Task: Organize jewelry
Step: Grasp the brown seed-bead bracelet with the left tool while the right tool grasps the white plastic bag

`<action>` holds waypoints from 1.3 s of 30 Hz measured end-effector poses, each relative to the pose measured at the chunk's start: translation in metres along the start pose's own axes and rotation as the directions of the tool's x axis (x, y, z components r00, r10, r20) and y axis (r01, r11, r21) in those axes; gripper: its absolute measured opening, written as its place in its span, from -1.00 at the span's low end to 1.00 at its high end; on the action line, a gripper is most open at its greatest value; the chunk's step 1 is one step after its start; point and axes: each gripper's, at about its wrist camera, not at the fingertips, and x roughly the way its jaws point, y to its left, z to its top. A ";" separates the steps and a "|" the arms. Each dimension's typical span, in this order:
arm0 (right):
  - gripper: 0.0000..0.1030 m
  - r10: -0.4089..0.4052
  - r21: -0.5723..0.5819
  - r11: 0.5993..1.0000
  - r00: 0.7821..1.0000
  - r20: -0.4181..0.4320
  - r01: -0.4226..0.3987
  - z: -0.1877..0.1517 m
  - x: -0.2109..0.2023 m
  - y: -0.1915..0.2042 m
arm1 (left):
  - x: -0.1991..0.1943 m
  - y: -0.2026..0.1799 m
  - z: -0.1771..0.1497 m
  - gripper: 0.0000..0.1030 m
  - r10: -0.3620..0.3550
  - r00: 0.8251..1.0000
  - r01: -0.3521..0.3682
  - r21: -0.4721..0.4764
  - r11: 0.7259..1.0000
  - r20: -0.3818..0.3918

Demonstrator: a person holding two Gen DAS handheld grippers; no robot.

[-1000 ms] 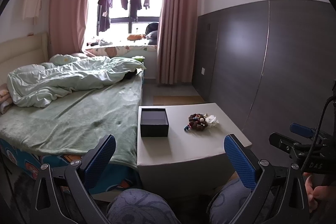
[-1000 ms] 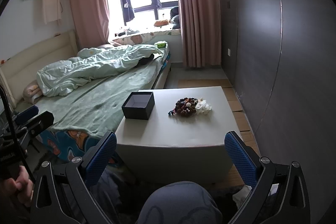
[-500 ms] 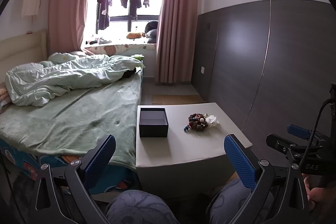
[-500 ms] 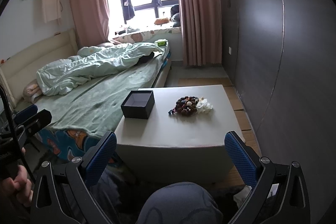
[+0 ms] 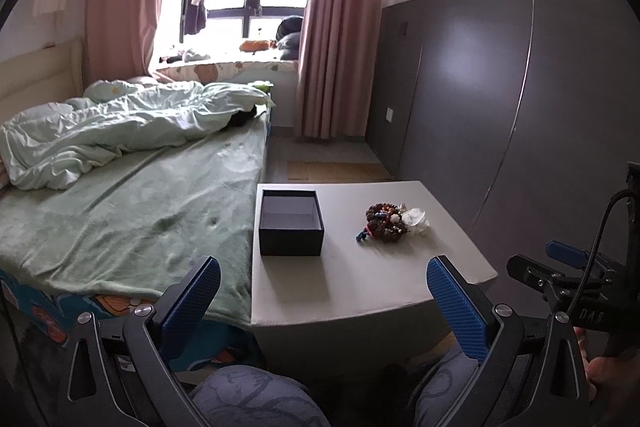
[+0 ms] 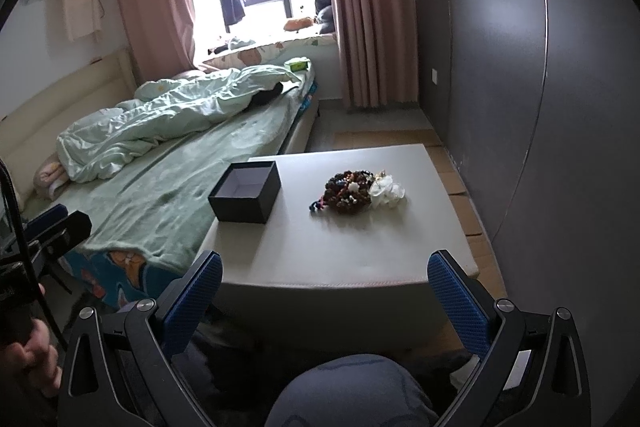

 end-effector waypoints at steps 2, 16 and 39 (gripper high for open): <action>1.00 0.005 0.018 1.000 1.000 -0.010 -0.005 0.003 0.009 -0.006 | 0.011 0.002 0.002 1.00 -0.008 1.000 0.008 -0.006 1.000 -0.009; 1.00 0.031 0.197 0.980 0.996 -0.084 -0.014 0.032 0.090 -0.064 | 0.101 -0.005 0.031 1.00 -0.125 0.986 0.126 -0.001 0.992 -0.107; 0.36 0.108 0.433 0.901 0.969 -0.224 0.000 0.085 0.235 -0.132 | 0.249 -0.026 0.077 0.08 -0.258 0.913 0.263 -0.029 0.964 -0.316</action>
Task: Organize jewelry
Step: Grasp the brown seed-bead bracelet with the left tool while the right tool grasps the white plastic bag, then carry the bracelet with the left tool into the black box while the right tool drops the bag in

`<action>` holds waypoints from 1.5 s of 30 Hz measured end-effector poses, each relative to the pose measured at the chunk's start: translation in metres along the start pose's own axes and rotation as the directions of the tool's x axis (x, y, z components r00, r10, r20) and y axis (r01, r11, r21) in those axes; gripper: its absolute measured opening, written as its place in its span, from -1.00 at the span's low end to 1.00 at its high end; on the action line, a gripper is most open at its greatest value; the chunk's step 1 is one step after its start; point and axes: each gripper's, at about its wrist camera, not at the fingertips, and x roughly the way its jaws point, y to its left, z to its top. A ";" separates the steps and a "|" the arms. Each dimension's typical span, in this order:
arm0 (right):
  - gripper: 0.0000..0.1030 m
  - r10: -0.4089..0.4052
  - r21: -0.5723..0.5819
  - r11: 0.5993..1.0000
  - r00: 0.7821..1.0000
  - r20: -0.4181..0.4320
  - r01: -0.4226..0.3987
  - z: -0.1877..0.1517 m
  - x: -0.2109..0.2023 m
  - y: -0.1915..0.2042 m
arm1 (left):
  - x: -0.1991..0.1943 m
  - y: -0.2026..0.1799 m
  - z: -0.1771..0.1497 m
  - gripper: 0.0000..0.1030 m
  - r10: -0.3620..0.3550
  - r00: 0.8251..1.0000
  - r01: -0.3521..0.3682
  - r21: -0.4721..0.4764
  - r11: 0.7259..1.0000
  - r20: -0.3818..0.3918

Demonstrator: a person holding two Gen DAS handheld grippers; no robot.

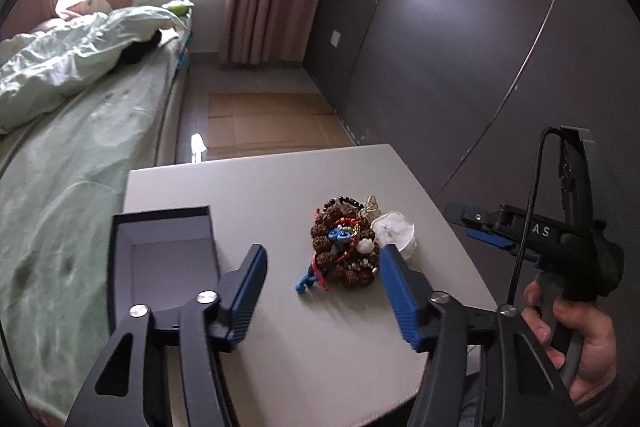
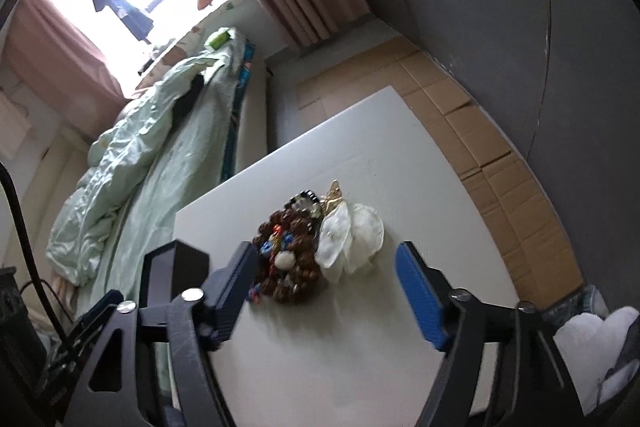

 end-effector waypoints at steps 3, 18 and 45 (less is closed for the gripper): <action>0.35 0.007 0.047 0.999 1.000 -0.022 -0.006 0.011 0.015 -0.005 | 0.019 0.000 0.011 0.00 -0.020 0.999 0.019 -0.015 1.000 -0.041; -0.08 0.074 0.101 0.993 0.991 -0.107 -0.064 0.018 0.072 -0.020 | 0.125 0.024 0.036 -0.27 -0.062 0.971 0.040 -0.099 0.994 -0.233; -0.91 0.171 0.164 0.974 0.983 -0.067 -0.158 0.018 0.072 -0.021 | 0.129 0.017 0.032 -0.62 -0.205 0.957 0.173 -0.161 0.972 -0.204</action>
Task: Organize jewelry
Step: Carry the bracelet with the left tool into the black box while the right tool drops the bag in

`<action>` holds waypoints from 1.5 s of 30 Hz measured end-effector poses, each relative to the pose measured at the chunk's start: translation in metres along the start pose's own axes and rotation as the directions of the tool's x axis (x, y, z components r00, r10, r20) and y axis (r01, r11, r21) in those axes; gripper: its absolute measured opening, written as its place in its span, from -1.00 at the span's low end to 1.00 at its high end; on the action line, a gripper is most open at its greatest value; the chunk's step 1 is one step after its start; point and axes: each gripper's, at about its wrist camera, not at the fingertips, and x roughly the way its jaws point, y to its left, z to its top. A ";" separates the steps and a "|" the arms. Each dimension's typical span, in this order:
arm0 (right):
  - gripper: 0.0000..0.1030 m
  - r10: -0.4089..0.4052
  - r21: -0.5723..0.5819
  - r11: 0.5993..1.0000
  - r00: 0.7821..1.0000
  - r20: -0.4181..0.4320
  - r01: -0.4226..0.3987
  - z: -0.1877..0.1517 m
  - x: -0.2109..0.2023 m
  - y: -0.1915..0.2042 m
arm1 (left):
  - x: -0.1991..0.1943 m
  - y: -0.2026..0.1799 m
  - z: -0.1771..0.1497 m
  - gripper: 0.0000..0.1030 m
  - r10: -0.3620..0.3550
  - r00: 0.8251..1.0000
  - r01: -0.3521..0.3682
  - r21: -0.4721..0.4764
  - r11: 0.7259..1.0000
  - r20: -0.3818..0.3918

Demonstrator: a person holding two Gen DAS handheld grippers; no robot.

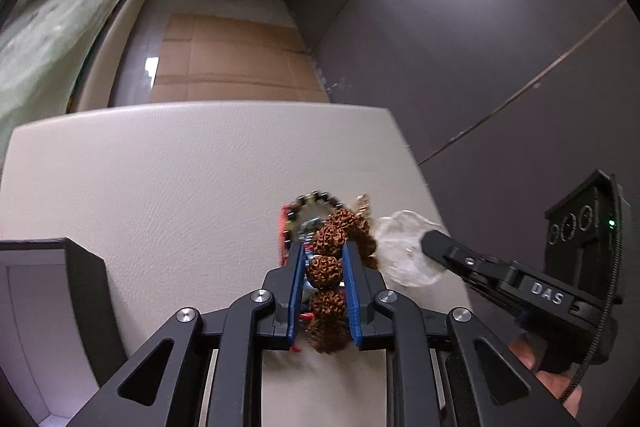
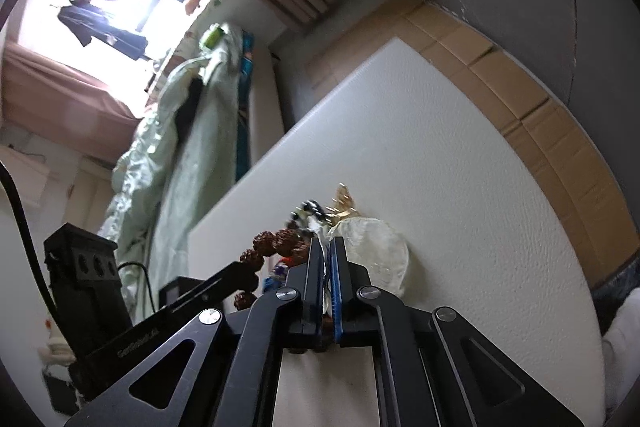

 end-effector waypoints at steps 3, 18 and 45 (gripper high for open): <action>-0.91 0.035 -0.005 0.999 0.999 0.023 -0.035 0.001 -0.004 0.007 | -0.012 -0.013 0.000 -0.62 -0.007 1.000 0.007 0.030 1.000 0.017; -0.91 0.169 -0.039 0.986 0.978 0.122 -0.165 -0.001 -0.029 0.031 | -0.103 -0.054 0.006 -0.62 0.011 0.986 -0.034 0.139 0.990 0.164; -0.91 0.340 -0.164 0.930 0.939 0.052 -0.328 -0.037 -0.006 0.112 | -0.185 0.040 -0.018 -0.59 0.258 0.934 -0.251 -0.059 0.966 0.247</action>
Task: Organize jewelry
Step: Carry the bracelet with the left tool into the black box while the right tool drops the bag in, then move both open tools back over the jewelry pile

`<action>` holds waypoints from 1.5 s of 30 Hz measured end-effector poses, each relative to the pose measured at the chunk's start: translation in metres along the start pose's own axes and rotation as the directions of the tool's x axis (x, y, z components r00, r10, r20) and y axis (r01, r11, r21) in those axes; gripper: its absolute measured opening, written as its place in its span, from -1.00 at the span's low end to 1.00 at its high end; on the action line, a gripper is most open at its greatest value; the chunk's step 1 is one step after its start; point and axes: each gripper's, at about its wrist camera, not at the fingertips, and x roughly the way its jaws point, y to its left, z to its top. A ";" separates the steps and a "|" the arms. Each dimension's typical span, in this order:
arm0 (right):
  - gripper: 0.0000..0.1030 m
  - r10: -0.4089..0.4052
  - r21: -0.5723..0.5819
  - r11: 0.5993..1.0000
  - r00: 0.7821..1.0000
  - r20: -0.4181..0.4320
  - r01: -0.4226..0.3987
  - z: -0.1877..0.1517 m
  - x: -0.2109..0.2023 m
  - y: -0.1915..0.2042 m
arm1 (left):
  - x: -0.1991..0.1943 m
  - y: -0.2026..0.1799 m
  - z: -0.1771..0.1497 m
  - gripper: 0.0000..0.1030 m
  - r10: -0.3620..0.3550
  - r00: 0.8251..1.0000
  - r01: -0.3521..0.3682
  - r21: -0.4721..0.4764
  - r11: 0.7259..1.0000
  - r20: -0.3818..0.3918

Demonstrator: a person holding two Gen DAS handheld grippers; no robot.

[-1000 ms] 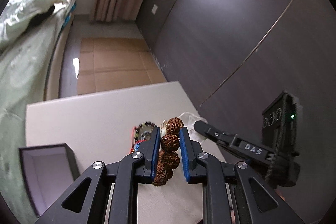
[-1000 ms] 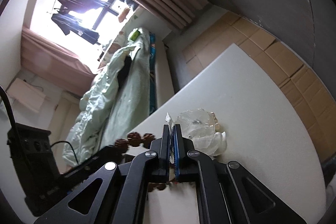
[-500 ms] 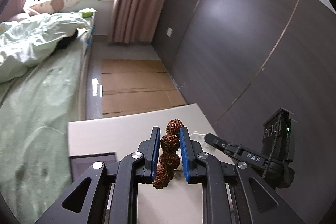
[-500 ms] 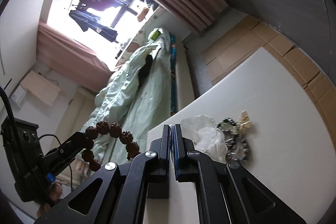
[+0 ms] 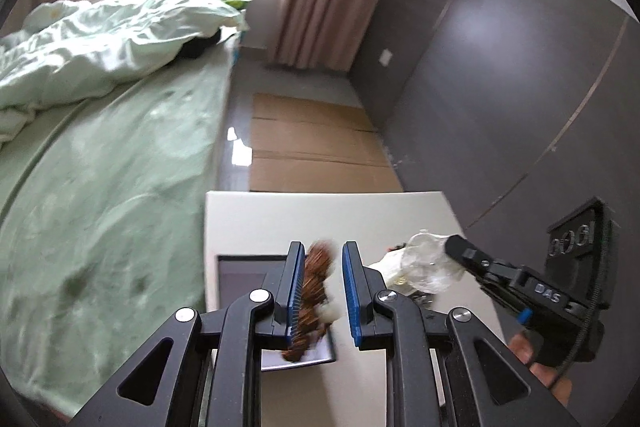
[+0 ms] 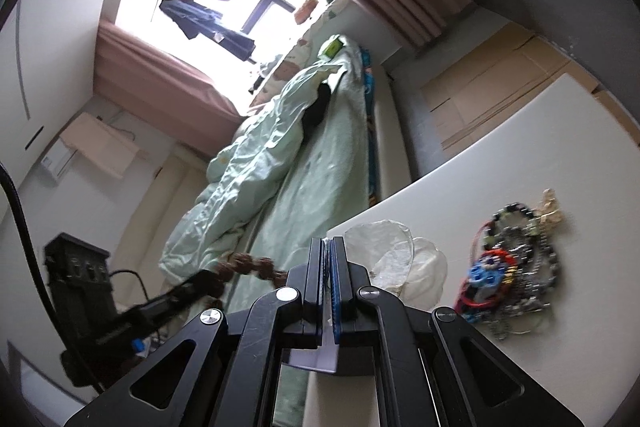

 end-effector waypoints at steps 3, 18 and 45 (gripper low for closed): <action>-0.91 0.029 -0.012 1.000 0.999 -0.020 -0.029 -0.005 0.010 0.009 | 0.000 0.010 0.000 -0.53 0.042 0.999 -0.042 -0.010 0.999 -0.018; -0.91 0.161 -0.014 0.986 0.977 -0.140 -0.164 -0.034 0.063 0.043 | -0.031 0.044 -0.014 0.53 0.155 0.987 -0.153 -0.036 0.988 0.047; 0.49 -0.152 0.034 0.987 0.986 -0.071 0.154 -0.001 -0.015 -0.029 | 0.003 -0.022 -0.026 0.75 0.025 1.000 -0.026 0.083 0.996 0.010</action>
